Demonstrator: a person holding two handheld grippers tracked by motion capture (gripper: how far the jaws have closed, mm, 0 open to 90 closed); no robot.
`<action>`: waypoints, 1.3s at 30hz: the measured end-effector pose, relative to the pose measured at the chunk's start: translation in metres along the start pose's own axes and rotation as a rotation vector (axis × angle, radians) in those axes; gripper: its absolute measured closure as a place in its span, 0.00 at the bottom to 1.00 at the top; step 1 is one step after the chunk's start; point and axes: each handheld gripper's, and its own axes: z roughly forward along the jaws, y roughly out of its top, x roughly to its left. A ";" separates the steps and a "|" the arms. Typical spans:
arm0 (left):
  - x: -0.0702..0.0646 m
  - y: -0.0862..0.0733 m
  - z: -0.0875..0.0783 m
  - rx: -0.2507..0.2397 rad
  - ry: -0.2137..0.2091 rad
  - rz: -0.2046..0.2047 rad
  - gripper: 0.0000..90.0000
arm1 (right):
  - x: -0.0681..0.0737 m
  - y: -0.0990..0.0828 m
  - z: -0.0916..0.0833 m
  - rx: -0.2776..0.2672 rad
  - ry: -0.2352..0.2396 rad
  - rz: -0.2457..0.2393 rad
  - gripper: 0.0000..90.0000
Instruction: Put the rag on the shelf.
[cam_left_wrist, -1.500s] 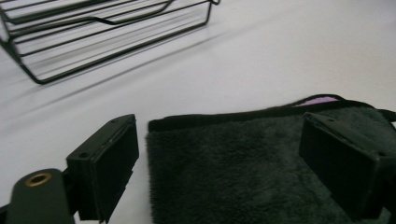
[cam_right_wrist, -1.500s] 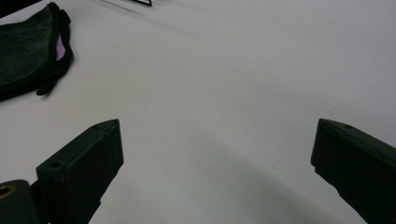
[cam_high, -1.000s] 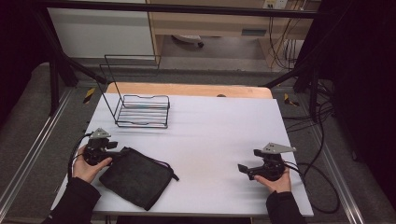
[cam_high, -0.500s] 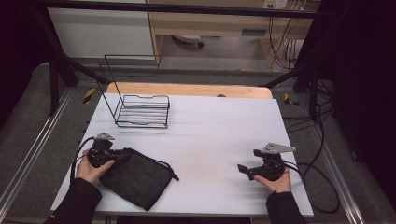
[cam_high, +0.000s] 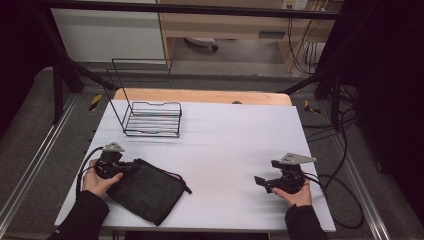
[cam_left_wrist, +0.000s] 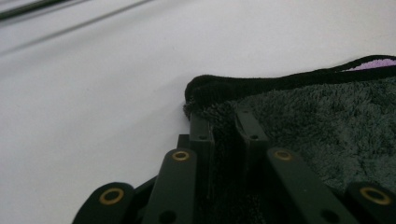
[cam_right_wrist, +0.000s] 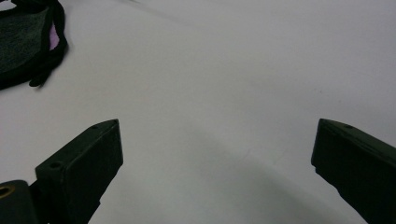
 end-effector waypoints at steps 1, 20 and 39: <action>-0.001 0.001 -0.001 -0.006 0.008 0.014 0.89 | 0.000 0.000 0.000 -0.002 0.001 -0.001 0.03; -0.027 0.047 0.017 -0.081 0.058 0.241 0.89 | 0.000 0.000 0.000 -0.005 -0.004 0.002 0.03; -0.036 0.071 0.037 -0.059 0.091 0.138 0.60 | 0.001 0.000 0.000 -0.011 -0.014 0.001 0.04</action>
